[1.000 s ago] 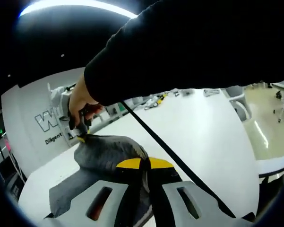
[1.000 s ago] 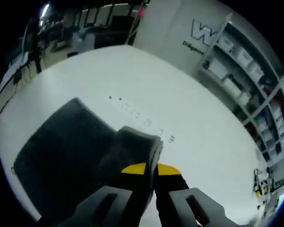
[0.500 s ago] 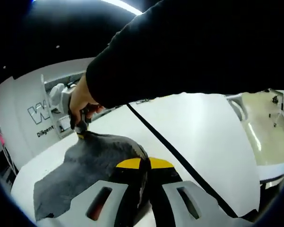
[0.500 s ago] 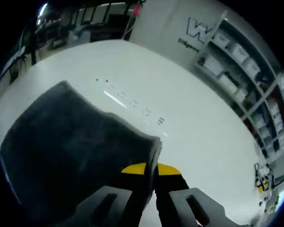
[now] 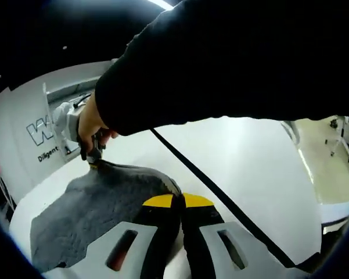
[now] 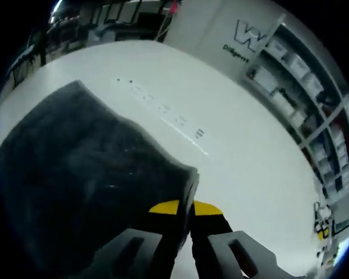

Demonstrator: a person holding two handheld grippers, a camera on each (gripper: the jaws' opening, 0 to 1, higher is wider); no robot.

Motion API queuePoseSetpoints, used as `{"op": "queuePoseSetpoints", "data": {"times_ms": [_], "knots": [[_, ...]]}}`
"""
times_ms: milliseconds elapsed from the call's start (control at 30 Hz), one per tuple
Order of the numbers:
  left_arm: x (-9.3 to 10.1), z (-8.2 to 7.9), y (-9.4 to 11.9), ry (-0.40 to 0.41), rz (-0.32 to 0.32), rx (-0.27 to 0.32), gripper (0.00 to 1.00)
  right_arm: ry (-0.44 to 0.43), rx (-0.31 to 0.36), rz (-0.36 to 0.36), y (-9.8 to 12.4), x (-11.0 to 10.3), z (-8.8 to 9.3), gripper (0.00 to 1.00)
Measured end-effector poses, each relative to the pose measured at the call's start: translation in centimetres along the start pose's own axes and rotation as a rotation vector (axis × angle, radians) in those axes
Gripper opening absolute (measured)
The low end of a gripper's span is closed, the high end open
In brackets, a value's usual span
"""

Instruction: Open the folded towel by lifting each exposed corner and separating the folded layers until the towel lies flat within the target outline without major curled edges

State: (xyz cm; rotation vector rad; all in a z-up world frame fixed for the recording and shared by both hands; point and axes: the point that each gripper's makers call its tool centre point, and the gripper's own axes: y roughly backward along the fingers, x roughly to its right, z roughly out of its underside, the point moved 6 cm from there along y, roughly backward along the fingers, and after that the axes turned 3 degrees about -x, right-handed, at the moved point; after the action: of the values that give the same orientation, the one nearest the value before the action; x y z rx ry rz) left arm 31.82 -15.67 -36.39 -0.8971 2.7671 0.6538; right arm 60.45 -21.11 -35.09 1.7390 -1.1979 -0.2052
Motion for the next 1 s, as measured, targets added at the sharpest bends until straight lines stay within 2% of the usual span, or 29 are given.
{"op": "queuePoseSetpoints", "data": {"times_ms": [133, 200, 267, 367, 433, 533, 567, 633, 667, 700, 733, 767, 800, 833, 933, 1000], "knots": [[0.3, 0.3, -0.2, 0.002, 0.012, -0.014, 0.03, 0.012, -0.014, -0.002, -0.5, -0.1, 0.6, 0.02], [0.4, 0.4, -0.2, -0.001, 0.018, -0.02, 0.04, 0.025, -0.025, 0.001, -0.8, -0.1, 0.9, 0.05], [0.8, 0.8, -0.4, -0.014, 0.057, -0.053, 0.06, 0.061, -0.028, 0.025, -0.8, 0.2, 1.1, 0.12], [1.5, 1.3, -0.7, 0.014, 0.122, -0.062, 0.19, 0.092, -0.023, 0.081, -0.5, 0.9, 1.1, 0.27], [1.5, 0.9, -0.4, 0.006, 0.123, -0.03, 0.25, 0.086, -0.022, 0.122, -0.2, 1.5, 0.9, 0.45], [1.2, 0.2, 0.2, -0.001, 0.107, 0.009, 0.36, 0.073, 0.013, 0.157, 0.7, 2.1, 0.4, 0.65], [0.9, -0.1, 0.4, 0.005, 0.092, 0.027, 0.42, 0.061, 0.035, 0.162, 1.0, 2.3, 0.1, 0.72], [0.4, -0.4, 0.6, 0.01, 0.074, 0.041, 0.65, 0.043, 0.092, 0.174, 1.7, 2.5, -0.5, 0.91], [0.0, -0.6, 0.6, 0.015, 0.05, 0.068, 0.88, 0.037, 0.125, 0.181, 2.1, 2.6, -0.8, 0.97], [-0.3, -0.9, 0.6, 0.025, 0.02, 0.091, 0.99, 0.039, 0.146, 0.185, 2.3, 2.7, -1.0, 0.99], [-1.0, -0.8, 0.9, 0.035, -0.02, 0.096, 0.95, 0.034, 0.147, 0.194, 3.1, 3.0, -1.0, 1.0], [-1.7, -0.8, 1.1, 0.046, -0.06, 0.1, 0.98, 0.036, 0.159, 0.202, 3.5, 3.2, -1.2, 1.0], [-2.0, -0.6, 1.3, 0.045, -0.069, 0.087, 1.0, 0.021, 0.207, 0.197, 4.0, 3.2, -1.6, 1.0], [-2.3, -0.5, 1.5, 0.05, -0.066, 0.074, 1.0, 0.006, 0.225, 0.19, 4.3, 3.2, -1.7, 1.0], [-2.9, -0.4, 2.0, 0.078, -0.054, 0.073, 1.0, -0.041, 0.275, 0.173, 5.6, 3.2, -2.0, 1.0], [-3.7, -0.6, 2.8, 0.089, -0.063, 0.086, 1.0, -0.08, 0.346, 0.163, 6.9, 3.1, -2.2, 1.0]]}}
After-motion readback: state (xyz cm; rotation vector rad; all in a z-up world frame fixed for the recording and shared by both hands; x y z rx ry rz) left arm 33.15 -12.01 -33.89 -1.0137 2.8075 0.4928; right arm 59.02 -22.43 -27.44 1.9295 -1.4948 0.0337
